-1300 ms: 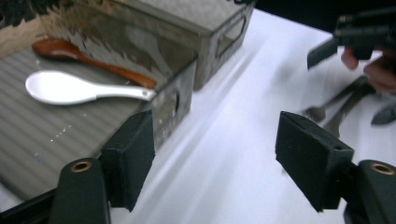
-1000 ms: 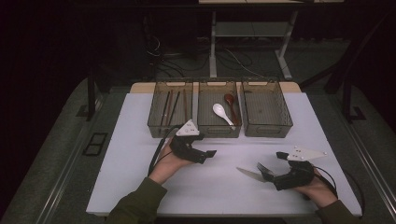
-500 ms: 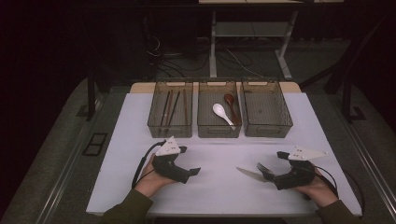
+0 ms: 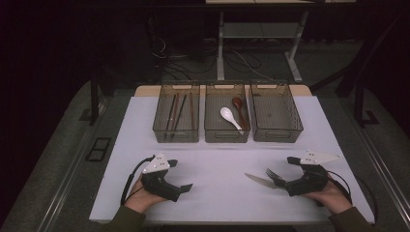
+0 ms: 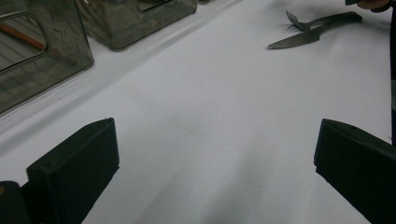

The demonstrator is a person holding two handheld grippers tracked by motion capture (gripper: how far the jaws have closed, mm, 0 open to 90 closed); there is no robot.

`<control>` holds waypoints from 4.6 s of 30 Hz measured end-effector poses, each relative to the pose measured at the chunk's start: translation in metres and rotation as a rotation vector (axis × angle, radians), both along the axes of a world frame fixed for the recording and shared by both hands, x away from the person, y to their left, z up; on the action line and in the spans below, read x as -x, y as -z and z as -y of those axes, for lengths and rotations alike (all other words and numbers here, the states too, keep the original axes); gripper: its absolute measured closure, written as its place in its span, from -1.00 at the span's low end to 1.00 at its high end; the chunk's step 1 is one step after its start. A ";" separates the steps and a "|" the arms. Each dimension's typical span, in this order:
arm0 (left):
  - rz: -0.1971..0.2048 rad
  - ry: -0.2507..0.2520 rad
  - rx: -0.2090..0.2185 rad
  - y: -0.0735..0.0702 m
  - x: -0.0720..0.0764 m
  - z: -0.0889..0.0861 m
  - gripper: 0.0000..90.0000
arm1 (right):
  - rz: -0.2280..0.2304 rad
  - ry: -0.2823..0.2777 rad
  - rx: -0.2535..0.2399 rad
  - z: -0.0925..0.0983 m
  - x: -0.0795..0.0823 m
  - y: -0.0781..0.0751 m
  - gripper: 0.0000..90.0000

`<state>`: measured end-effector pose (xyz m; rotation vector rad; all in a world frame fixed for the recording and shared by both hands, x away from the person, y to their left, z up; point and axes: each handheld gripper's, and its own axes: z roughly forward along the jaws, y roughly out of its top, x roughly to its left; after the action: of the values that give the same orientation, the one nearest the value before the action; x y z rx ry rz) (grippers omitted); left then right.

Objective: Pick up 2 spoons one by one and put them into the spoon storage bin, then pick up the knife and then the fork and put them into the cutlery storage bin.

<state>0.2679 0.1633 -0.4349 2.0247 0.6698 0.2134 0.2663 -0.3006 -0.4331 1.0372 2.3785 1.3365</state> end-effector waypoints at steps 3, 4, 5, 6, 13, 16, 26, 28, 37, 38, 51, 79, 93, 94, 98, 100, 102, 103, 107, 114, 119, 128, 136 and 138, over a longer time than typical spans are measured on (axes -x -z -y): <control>0.000 0.006 0.001 0.001 0.000 -0.002 -1.00 | -0.008 -0.022 -0.004 0.000 -0.001 -0.003 -0.99; -0.007 0.006 0.005 0.002 0.000 -0.002 -1.00 | -0.013 -0.027 -0.017 0.001 0.000 -0.004 -0.99; -0.007 0.006 0.005 0.002 0.000 -0.001 -1.00 | -0.011 -0.033 -0.025 0.001 0.000 -0.005 -0.99; -0.006 0.008 0.004 0.002 0.000 -0.001 -1.00 | -0.010 -0.037 -0.027 0.001 0.000 -0.006 -0.99; -0.015 0.017 0.012 0.004 -0.002 -0.001 -1.00 | 0.006 -0.025 0.008 0.008 -0.003 -0.012 -0.99; -0.016 0.022 0.002 0.005 -0.002 -0.002 -1.00 | -0.001 -0.023 0.036 0.013 -0.005 -0.014 -0.99; -0.017 0.028 -0.003 0.004 -0.001 0.000 -1.00 | -0.028 -0.025 0.128 0.028 -0.006 -0.018 -0.99; -0.017 0.030 -0.002 0.004 -0.001 0.000 -1.00 | -0.031 -0.022 0.145 0.031 -0.007 -0.018 -0.99; -0.023 0.031 0.004 0.005 -0.002 0.000 -1.00 | -0.066 -0.055 0.242 0.037 -0.010 -0.019 -0.84; -0.021 0.031 0.004 0.005 -0.002 0.000 -1.00 | -0.066 -0.063 0.258 0.038 -0.010 -0.019 -0.79; -0.027 0.030 0.003 0.006 -0.002 0.000 -1.00 | -0.135 -0.156 0.361 0.028 -0.014 -0.019 -0.17; -0.030 0.038 0.007 0.006 -0.002 0.000 -1.00 | -0.268 -0.326 0.646 -0.002 -0.026 -0.013 0.72; -0.032 0.044 0.001 0.007 -0.002 0.001 -1.00 | -0.342 -0.389 0.789 -0.023 -0.037 -0.014 0.87; -0.032 0.045 0.000 0.007 -0.002 0.001 -1.00 | -0.347 -0.386 0.791 -0.023 -0.037 -0.014 0.88; -0.031 0.046 0.001 0.006 -0.001 0.001 -1.00 | -0.347 -0.390 0.775 -0.021 -0.038 -0.014 0.89; -0.031 0.046 0.001 0.006 -0.001 0.001 -1.00 | -0.352 -0.390 0.752 -0.018 -0.039 -0.014 0.89; -0.031 0.046 0.000 0.006 -0.002 0.001 -1.00 | -0.358 -0.390 0.722 -0.016 -0.040 -0.014 0.89; -0.031 0.046 0.000 0.006 -0.002 0.001 -1.00 | -0.356 -0.384 0.715 -0.015 -0.041 -0.014 0.89; -0.032 0.047 0.000 0.006 -0.001 0.001 -1.00 | -0.322 -0.358 0.682 -0.011 -0.044 -0.015 0.89; -0.035 0.051 -0.001 0.007 -0.001 0.001 -1.00 | -0.274 -0.306 0.594 -0.003 -0.049 -0.023 0.89; -0.036 0.053 -0.002 0.007 -0.001 0.002 -1.00 | -0.245 -0.269 0.537 0.002 -0.053 -0.026 0.89; -0.035 0.058 -0.005 0.008 -0.001 0.002 -1.00 | -0.202 -0.181 0.437 0.008 -0.061 -0.031 0.89; -0.036 0.060 -0.007 0.008 -0.002 0.002 -1.00 | -0.144 -0.117 0.325 0.014 -0.071 -0.039 0.89; -0.038 0.060 -0.006 0.008 -0.002 0.002 -1.00 | -0.135 -0.106 0.292 0.016 -0.073 -0.041 0.89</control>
<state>0.2697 0.1617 -0.4431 2.0565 0.6311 0.1422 0.3395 -0.3169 -0.3917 0.9555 2.6591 0.9348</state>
